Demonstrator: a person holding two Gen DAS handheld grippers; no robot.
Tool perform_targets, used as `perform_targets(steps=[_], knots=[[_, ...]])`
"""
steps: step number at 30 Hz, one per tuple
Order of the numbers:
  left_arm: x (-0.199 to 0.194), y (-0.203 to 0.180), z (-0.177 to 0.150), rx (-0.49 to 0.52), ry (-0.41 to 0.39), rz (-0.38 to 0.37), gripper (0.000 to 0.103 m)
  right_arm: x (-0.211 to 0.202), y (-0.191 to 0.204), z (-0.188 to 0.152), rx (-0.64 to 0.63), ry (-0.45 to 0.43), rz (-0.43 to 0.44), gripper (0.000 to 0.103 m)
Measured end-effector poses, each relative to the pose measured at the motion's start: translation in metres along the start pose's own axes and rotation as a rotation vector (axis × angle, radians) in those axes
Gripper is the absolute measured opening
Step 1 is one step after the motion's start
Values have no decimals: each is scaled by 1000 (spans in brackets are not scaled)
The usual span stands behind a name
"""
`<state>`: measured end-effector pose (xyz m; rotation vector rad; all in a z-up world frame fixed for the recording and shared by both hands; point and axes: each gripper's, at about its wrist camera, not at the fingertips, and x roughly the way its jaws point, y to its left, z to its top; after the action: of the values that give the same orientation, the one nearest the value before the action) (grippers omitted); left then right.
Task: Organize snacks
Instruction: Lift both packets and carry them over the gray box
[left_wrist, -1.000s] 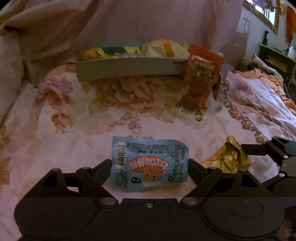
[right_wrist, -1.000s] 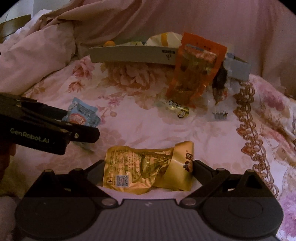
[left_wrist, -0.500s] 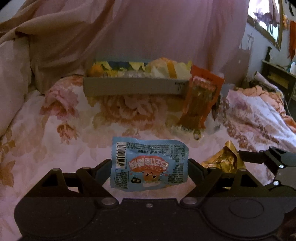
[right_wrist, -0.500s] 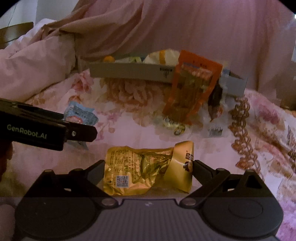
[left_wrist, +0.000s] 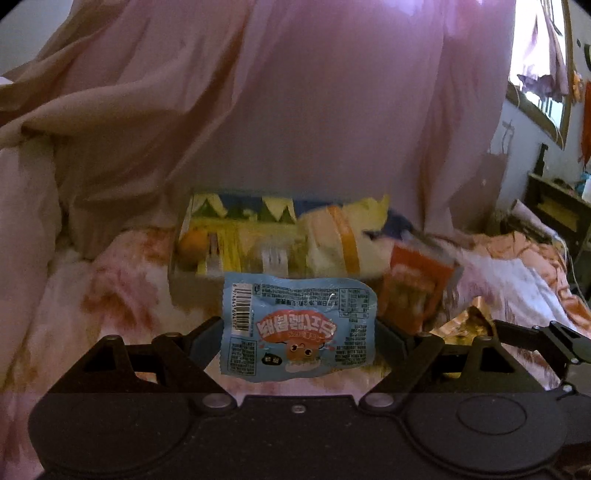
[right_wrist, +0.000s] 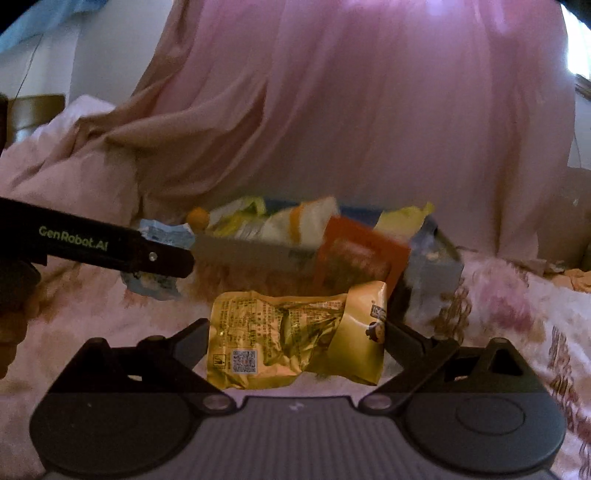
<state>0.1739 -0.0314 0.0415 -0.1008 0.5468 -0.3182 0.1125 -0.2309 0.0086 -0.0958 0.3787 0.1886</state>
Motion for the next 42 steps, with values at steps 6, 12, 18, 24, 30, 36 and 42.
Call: perform_targets(steps=[6, 12, 18, 24, 30, 36, 42], knots=[[21, 8, 42, -21, -29, 10, 87, 25, -34, 48, 27, -33, -19, 100], [54, 19, 70, -25, -15, 30, 87, 62, -56, 81, 55, -21, -52, 100], [91, 36, 82, -67, 23, 25, 87, 105, -74, 87, 103, 26, -84, 100], [119, 34, 83, -56, 35, 22, 87, 132, -86, 84, 187, 61, -91, 100], [138, 27, 81, -20, 56, 41, 87, 145, -84, 78, 164, 93, -82, 100], [144, 28, 79, -32, 64, 50, 88, 149, -80, 75, 161, 103, -65, 101], [145, 29, 78, -49, 72, 57, 92, 148, -76, 74, 152, 104, -65, 102]])
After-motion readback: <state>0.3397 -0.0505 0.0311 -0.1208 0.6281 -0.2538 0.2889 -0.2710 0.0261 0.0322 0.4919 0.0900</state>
